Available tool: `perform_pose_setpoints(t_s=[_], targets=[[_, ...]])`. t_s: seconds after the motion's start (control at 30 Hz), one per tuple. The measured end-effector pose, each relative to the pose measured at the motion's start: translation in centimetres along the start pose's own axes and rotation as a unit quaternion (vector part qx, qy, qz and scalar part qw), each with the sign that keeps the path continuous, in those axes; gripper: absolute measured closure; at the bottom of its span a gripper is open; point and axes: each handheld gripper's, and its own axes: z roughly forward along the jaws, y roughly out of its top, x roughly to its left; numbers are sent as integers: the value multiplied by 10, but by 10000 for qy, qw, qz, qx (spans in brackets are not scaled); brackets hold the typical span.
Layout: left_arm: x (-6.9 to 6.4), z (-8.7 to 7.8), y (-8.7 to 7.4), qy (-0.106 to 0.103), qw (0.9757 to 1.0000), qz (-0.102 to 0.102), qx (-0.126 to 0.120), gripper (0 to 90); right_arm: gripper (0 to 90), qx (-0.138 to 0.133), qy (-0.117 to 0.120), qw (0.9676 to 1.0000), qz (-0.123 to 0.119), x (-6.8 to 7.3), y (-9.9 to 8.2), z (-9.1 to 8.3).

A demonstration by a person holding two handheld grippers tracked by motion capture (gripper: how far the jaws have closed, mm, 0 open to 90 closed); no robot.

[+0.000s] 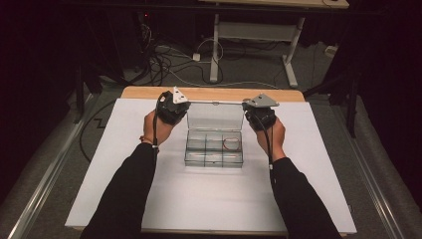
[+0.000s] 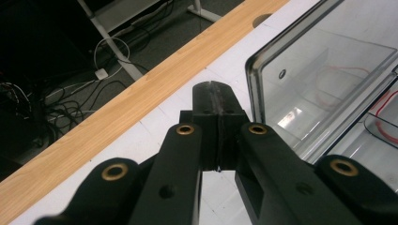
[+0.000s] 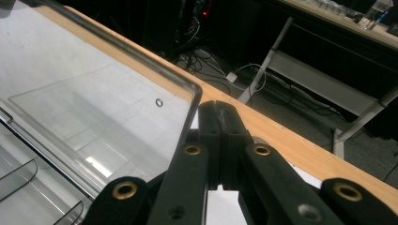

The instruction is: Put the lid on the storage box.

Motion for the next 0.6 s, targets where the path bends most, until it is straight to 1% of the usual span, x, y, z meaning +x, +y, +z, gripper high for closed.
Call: perform_pose_setpoints(t_s=[0.17,0.23,0.33,0.43,0.6], targets=[[-1,-4,2,37,10000,31,-11,878,900,21,-15,10000,-27,1,1,-2],[-1,-5,2,50,10000,-6,-48,878,900,51,-37,10000,-43,2,2,-3],[-2,-6,2,58,10000,-28,-52,878,900,71,-61,10000,-9,3,2,-5],[-3,-7,3,73,9999,-66,-53,878,900,2,-18,10000,87,2,2,-7],[-5,-11,3,130,9998,-128,-49,879,900,9,-23,9999,109,3,3,-9]])
